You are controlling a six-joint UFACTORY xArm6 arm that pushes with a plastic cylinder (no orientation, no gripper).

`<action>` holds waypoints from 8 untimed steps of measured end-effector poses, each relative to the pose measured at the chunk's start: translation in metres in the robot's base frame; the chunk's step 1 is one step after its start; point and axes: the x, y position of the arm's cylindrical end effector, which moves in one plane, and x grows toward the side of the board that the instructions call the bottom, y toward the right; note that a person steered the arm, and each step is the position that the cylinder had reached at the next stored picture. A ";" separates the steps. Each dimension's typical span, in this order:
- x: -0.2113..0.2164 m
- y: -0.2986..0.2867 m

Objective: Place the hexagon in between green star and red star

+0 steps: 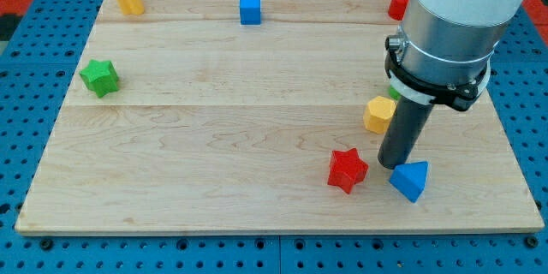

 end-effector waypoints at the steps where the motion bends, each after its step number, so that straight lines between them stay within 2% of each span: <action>1: 0.000 0.000; 2: -0.010 0.014; 3: -0.046 0.024; 5: -0.064 -0.015; 6: -0.083 0.011; 8: -0.090 -0.082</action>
